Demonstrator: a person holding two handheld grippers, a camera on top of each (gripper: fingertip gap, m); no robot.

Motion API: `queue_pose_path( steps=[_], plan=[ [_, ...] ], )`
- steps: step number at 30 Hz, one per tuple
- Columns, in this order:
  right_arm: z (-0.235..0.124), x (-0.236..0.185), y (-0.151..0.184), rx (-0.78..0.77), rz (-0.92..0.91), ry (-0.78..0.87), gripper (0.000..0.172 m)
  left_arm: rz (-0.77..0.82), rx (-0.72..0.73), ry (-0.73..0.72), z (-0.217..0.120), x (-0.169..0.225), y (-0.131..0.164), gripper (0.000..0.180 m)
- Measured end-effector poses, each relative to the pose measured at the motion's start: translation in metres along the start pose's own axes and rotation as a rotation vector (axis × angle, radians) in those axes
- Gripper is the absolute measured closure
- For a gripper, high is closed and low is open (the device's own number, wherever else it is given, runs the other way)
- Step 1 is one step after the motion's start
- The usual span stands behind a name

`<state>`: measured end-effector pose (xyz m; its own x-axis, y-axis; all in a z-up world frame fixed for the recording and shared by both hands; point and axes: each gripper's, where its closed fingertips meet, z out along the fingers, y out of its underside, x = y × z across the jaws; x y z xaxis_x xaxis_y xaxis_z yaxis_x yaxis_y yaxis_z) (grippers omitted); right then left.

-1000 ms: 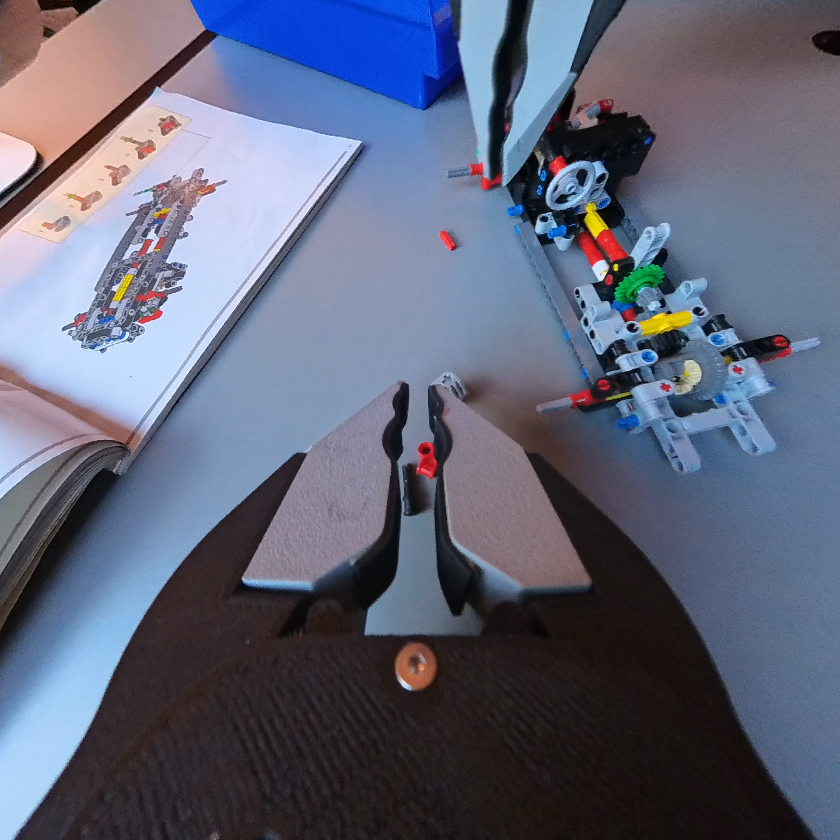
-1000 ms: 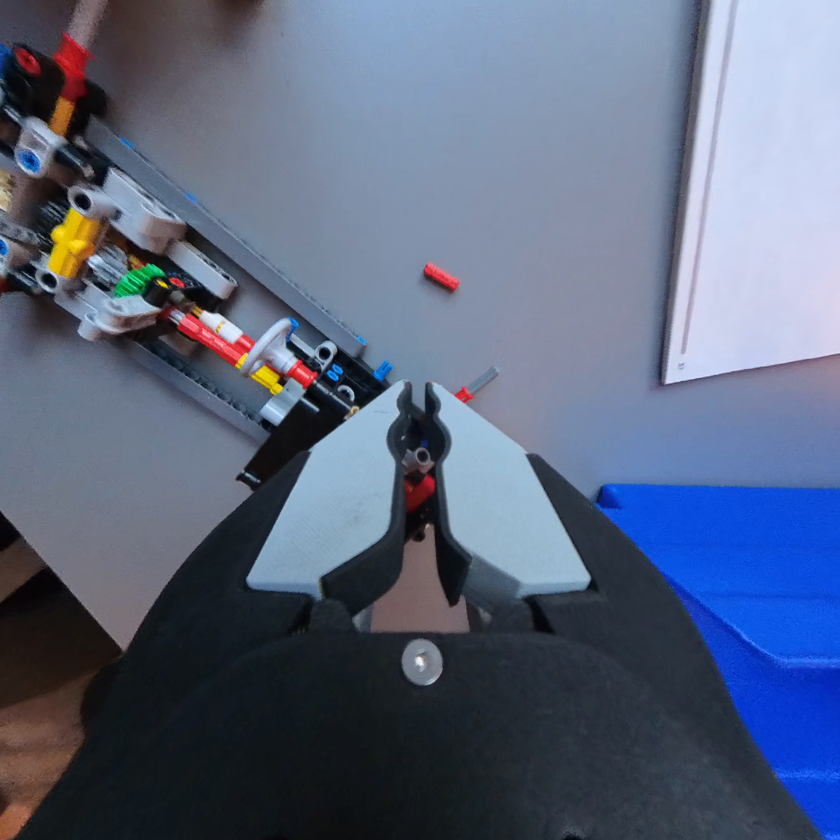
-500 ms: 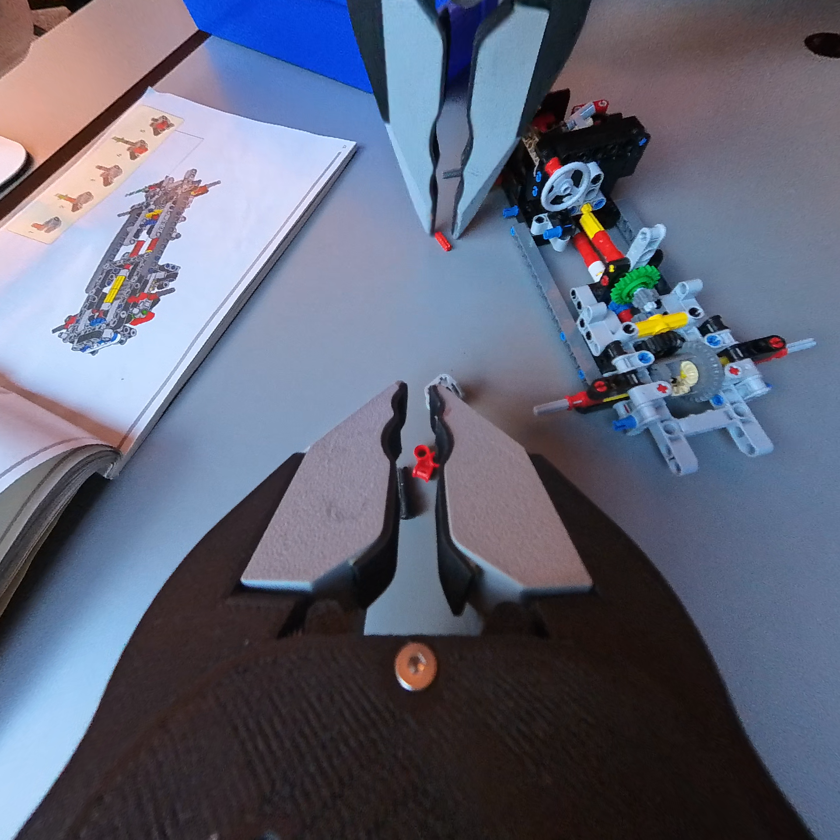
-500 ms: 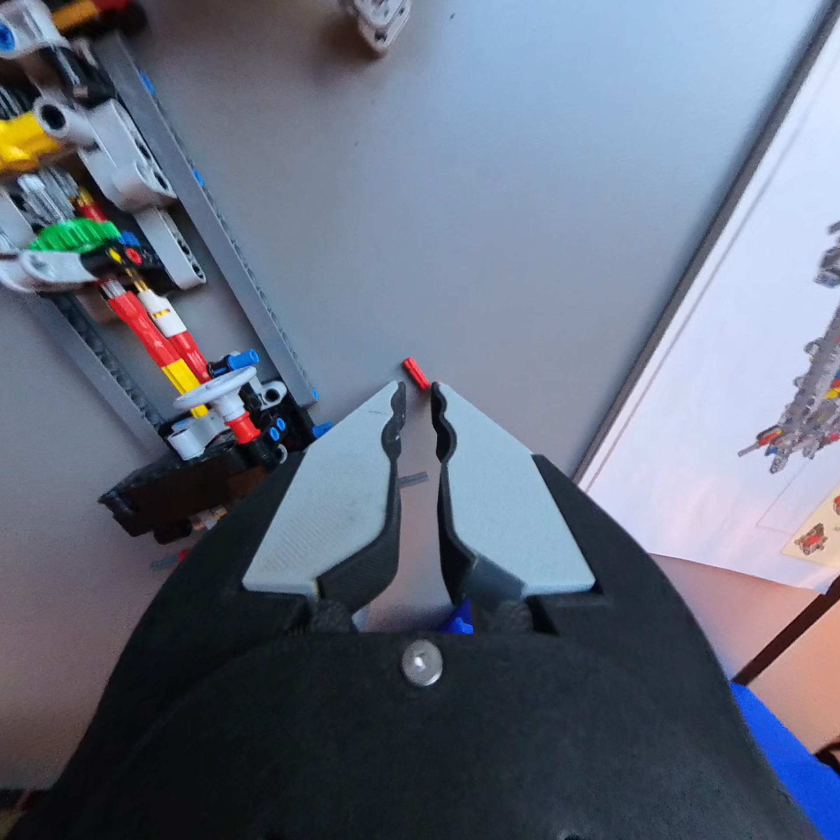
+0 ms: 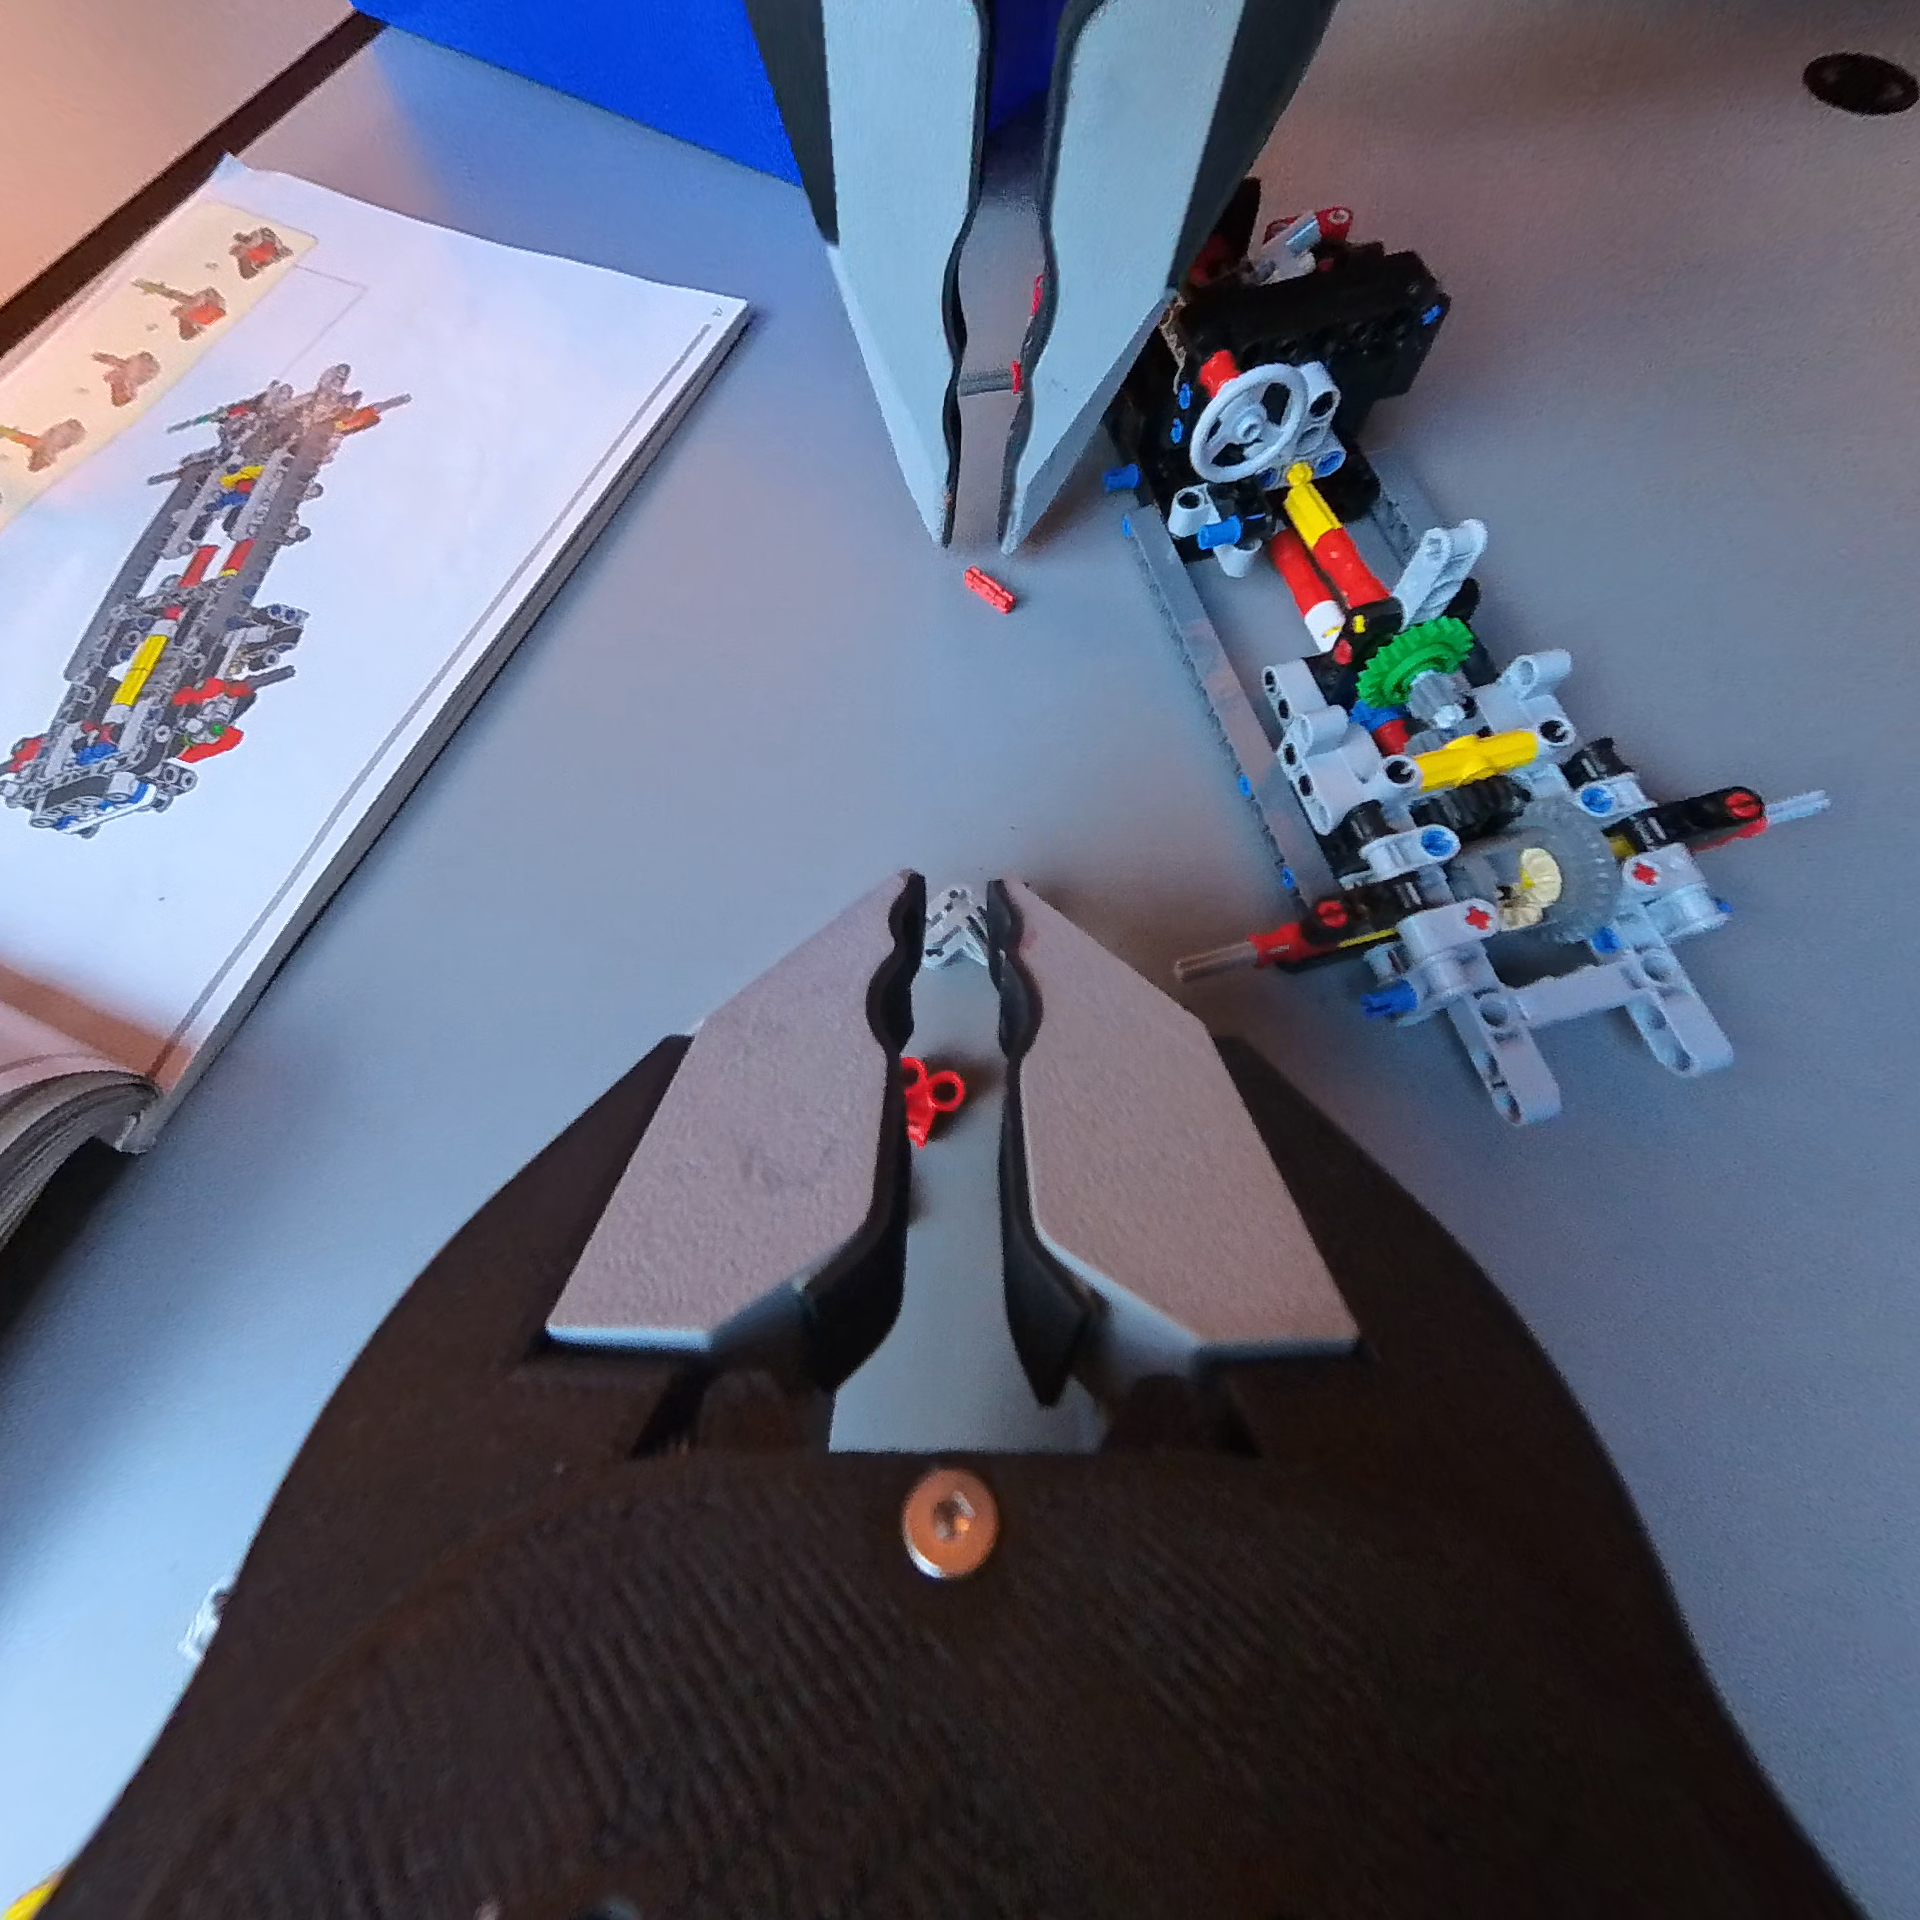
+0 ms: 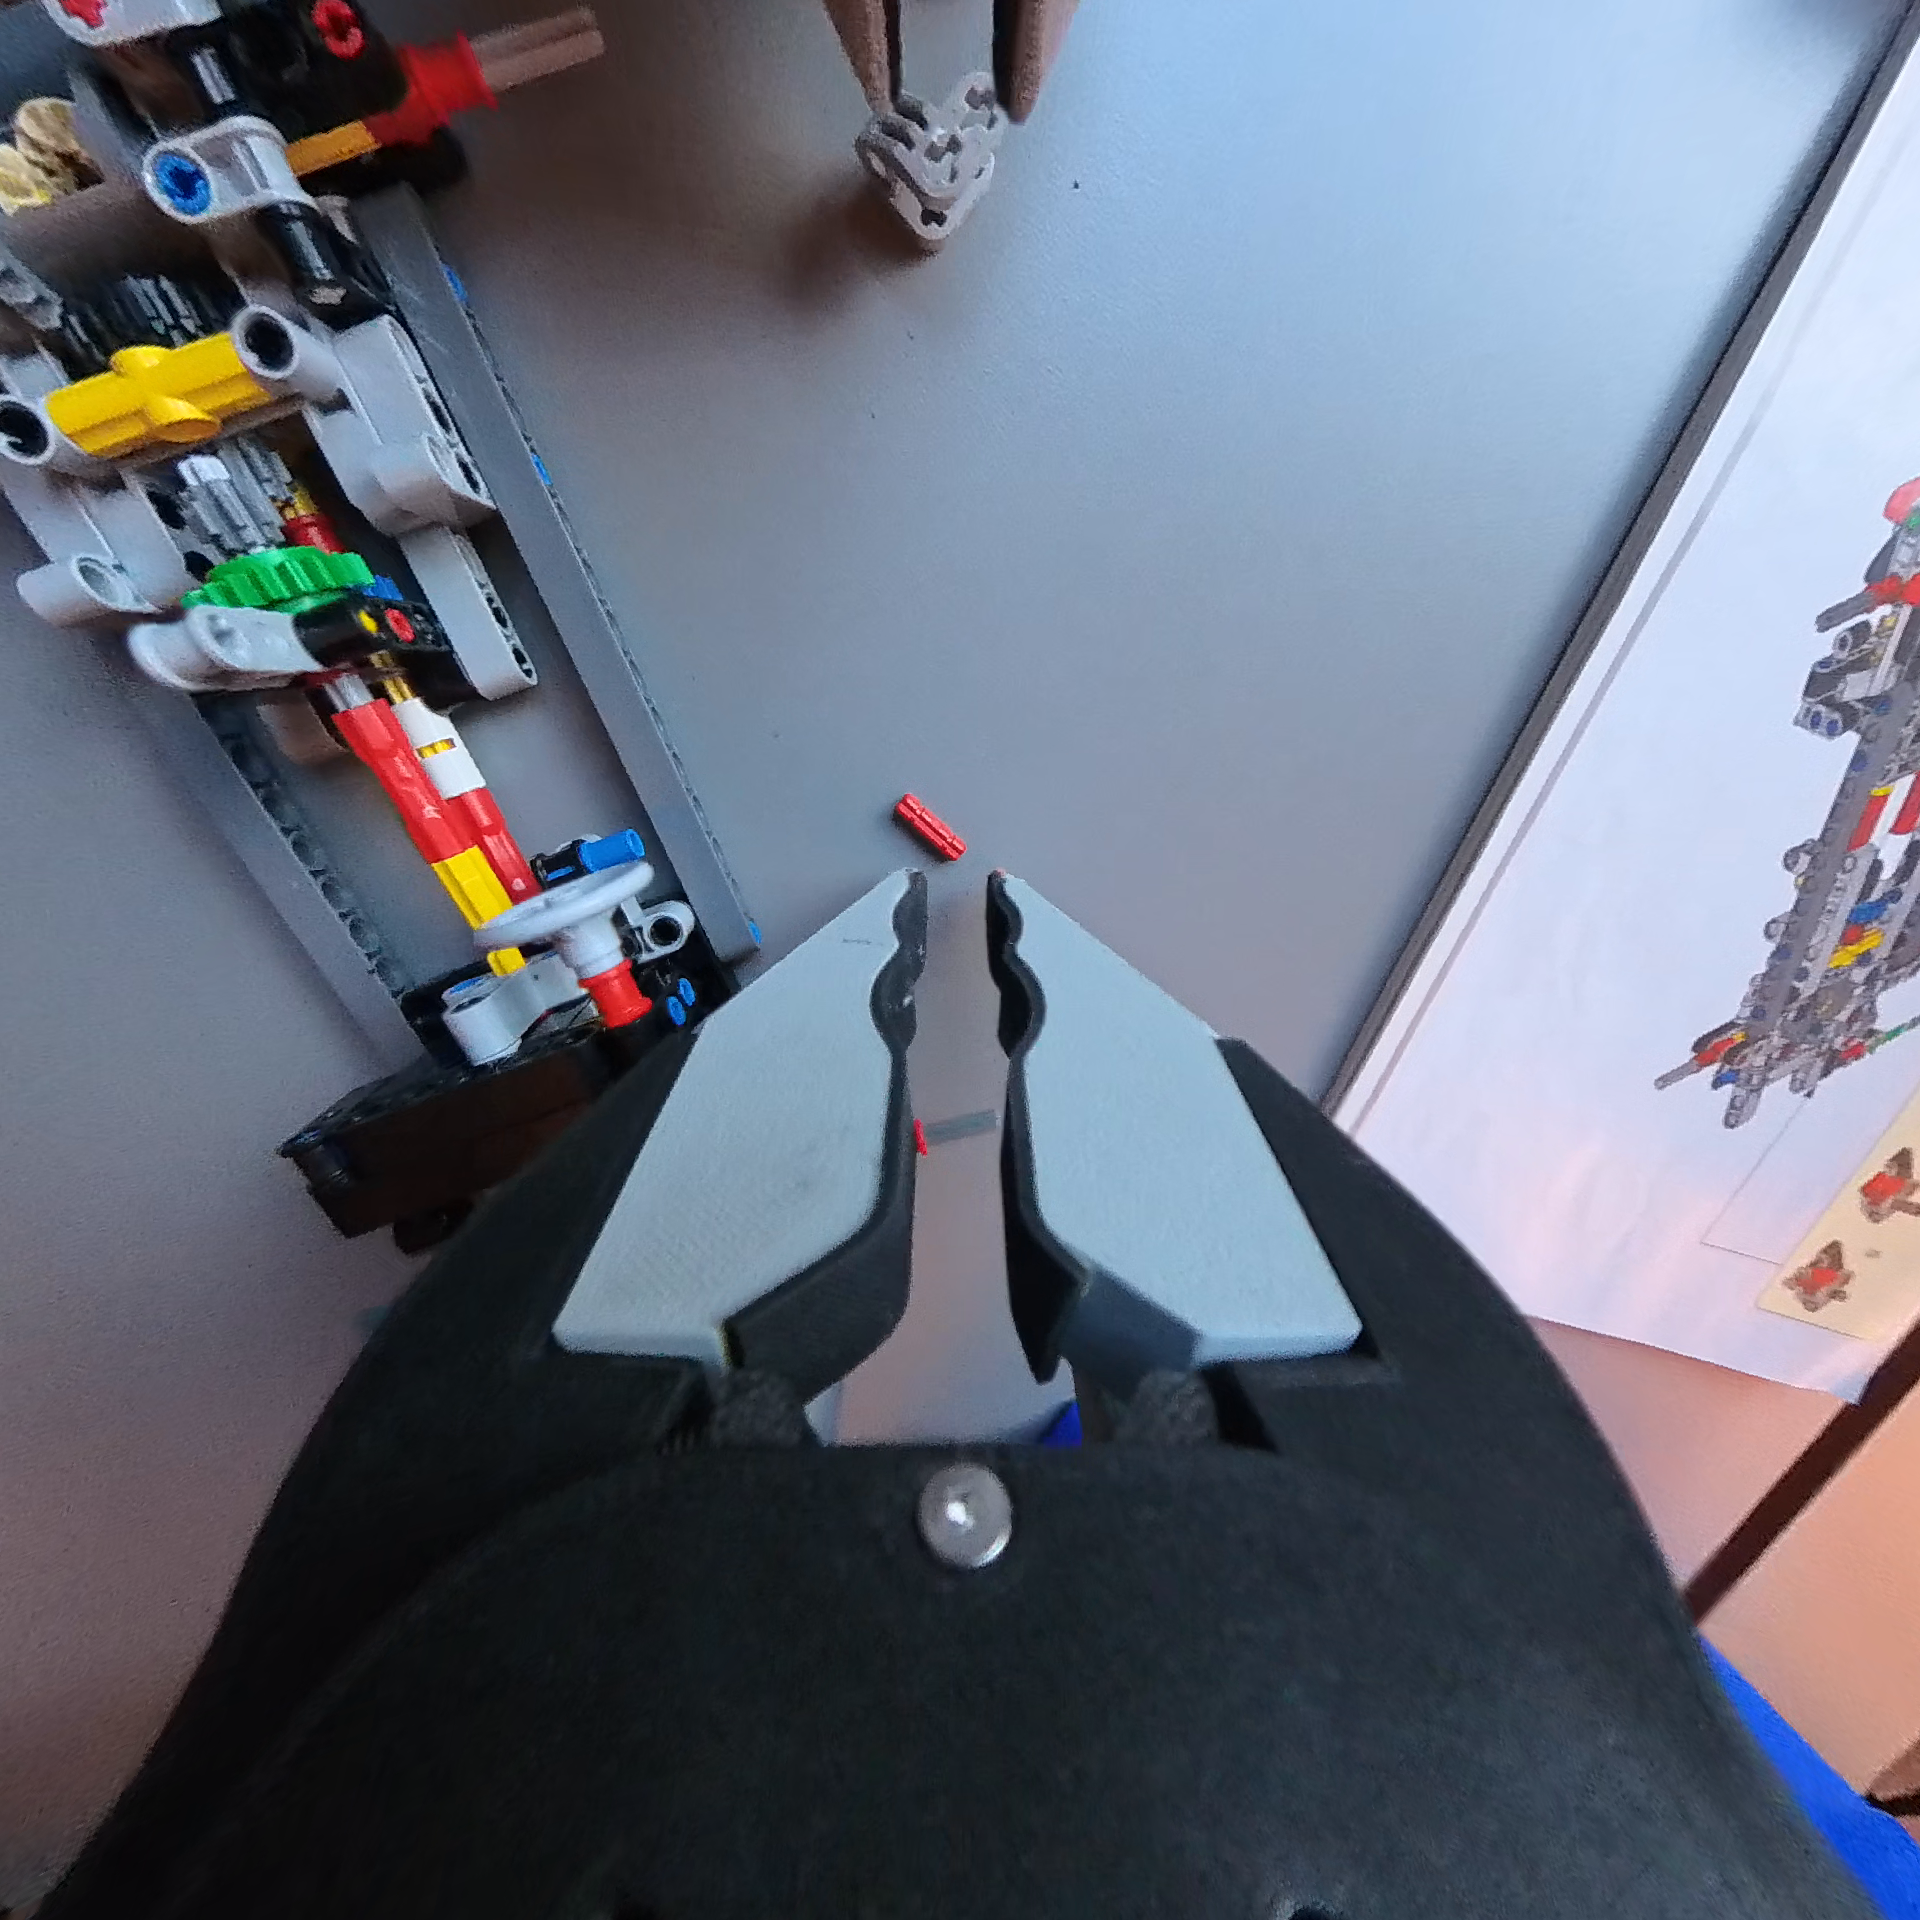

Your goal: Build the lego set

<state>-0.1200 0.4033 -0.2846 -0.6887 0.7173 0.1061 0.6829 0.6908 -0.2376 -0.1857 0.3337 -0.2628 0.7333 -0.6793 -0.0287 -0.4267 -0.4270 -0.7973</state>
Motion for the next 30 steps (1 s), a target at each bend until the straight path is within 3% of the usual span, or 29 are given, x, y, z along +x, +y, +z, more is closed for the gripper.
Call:
queue_pose_path(
  steps=[8,19,24,30],
  plan=[
    [0.001,-0.001,-0.008,-0.102,-0.181,-0.031,0.165,0.003,-0.003,-0.038,-0.003,-0.008,0.003,0.171],
    [0.008,-0.005,-0.004,-0.184,-0.297,-0.115,0.167,-0.017,0.005,-0.083,-0.01,-0.022,0.006,0.17],
    [0.009,-0.005,-0.006,-0.142,-0.222,-0.115,0.172,-0.013,0.006,-0.067,-0.008,-0.019,0.005,0.17],
    [0.004,-0.002,-0.019,0.031,0.094,-0.14,0.172,0.107,0.056,-0.052,-0.005,-0.001,-0.012,0.16]
  ],
)
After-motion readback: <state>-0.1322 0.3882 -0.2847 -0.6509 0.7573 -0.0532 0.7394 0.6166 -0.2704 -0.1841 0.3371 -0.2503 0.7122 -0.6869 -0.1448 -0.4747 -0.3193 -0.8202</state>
